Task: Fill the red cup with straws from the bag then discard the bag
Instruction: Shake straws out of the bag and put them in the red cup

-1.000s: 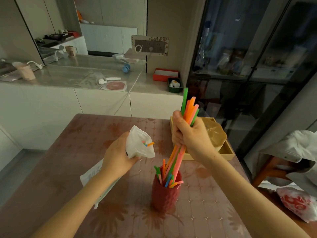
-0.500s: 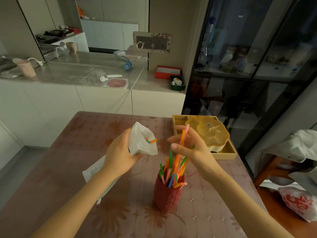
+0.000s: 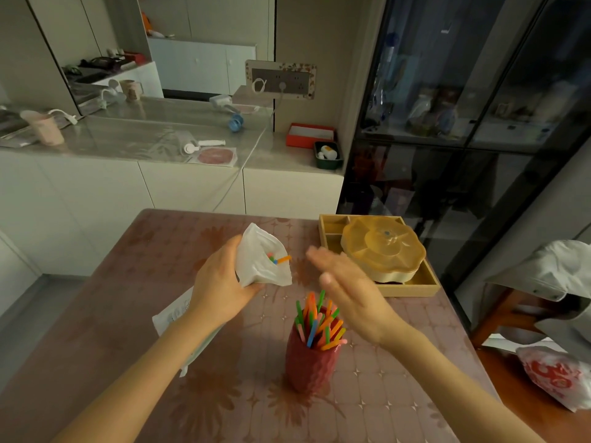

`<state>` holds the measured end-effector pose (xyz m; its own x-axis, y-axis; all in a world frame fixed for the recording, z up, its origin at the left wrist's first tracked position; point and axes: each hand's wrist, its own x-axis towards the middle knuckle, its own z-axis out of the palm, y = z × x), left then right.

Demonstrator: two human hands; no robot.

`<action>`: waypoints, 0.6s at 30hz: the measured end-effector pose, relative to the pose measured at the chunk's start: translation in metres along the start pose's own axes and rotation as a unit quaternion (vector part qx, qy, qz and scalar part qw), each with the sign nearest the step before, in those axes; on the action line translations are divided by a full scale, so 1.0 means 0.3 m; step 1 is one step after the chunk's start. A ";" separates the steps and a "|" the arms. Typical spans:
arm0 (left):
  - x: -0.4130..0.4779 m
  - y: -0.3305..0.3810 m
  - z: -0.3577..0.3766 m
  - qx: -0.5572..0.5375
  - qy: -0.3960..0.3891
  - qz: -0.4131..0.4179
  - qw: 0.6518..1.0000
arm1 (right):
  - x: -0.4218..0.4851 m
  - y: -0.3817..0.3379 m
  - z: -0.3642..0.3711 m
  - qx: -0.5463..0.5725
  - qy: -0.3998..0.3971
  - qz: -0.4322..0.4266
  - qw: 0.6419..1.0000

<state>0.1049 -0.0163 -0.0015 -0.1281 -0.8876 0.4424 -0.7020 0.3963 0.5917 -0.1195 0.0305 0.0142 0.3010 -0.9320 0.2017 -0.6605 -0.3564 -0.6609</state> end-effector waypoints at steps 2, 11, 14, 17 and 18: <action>0.001 0.004 -0.006 -0.004 0.003 0.008 1.000 | -0.015 0.024 0.048 -0.122 -0.087 -0.050 0.987; 0.104 0.111 -0.098 0.261 -0.046 0.243 0.933 | 0.084 -0.088 0.018 0.588 0.172 0.288 0.736; 0.210 0.221 -0.157 0.345 -0.065 0.367 0.861 | 0.130 -0.107 0.015 0.712 0.120 0.325 0.610; 0.295 0.304 -0.203 0.439 -0.084 0.465 0.764 | 0.158 -0.108 0.006 0.806 0.063 0.316 0.496; 0.316 0.319 -0.213 0.468 -0.095 0.482 0.734 | 0.163 -0.107 0.003 0.824 0.053 0.314 0.468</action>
<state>0.0704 -0.0475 0.1401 -0.9152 -0.3520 0.1964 -0.3828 0.6064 -0.6970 -0.0829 -0.0037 0.0447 0.3106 -0.8483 -0.4289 0.8585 0.4440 -0.2566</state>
